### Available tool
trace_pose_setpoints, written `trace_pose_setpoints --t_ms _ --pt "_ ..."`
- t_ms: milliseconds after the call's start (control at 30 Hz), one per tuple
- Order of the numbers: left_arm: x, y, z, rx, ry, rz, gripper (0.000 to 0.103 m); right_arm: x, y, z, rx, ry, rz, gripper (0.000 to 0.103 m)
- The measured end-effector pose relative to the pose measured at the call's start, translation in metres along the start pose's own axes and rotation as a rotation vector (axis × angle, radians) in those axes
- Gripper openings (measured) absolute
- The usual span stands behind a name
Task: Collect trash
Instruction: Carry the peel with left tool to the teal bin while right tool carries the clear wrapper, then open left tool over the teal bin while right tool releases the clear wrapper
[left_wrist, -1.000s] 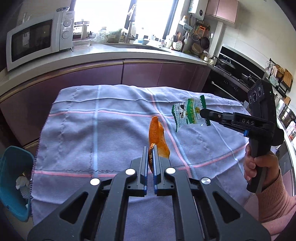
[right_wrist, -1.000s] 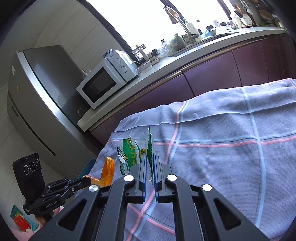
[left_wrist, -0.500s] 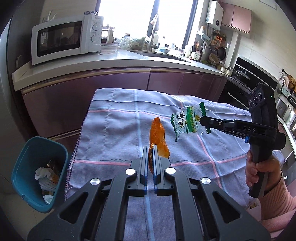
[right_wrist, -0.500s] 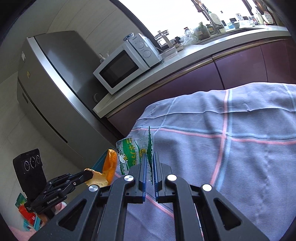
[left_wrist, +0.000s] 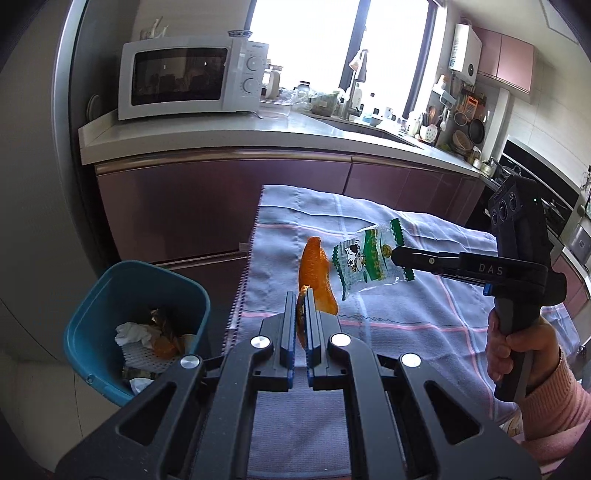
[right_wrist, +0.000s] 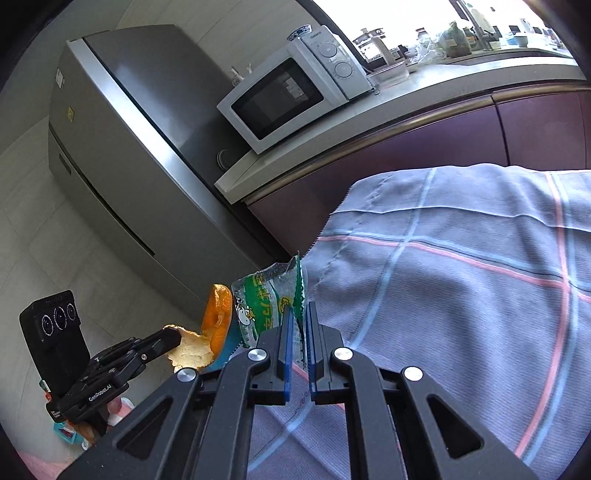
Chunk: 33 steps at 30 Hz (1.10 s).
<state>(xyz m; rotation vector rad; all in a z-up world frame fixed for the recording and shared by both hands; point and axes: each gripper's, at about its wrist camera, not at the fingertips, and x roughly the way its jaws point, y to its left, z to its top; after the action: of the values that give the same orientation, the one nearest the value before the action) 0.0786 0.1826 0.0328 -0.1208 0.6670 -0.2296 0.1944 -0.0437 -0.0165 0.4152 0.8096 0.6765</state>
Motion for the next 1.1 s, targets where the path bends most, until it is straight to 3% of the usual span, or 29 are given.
trace_pose_setpoints --t_ms 533,767,1100 --pt "-0.015 0.068 -0.005 -0.1 -0.016 0.112 0.005 0.069 0.041 0.01 -0.064 0.1 0.043 0.006" --pt "-0.007 0.11 -0.013 -0.181 0.002 0.185 0.005 0.115 0.06 0.013 -0.106 0.177 0.025 0.006" --pt "0.021 0.154 -0.03 -0.256 0.053 0.225 0.005 0.174 0.082 0.007 -0.161 0.295 -0.034 0.006"
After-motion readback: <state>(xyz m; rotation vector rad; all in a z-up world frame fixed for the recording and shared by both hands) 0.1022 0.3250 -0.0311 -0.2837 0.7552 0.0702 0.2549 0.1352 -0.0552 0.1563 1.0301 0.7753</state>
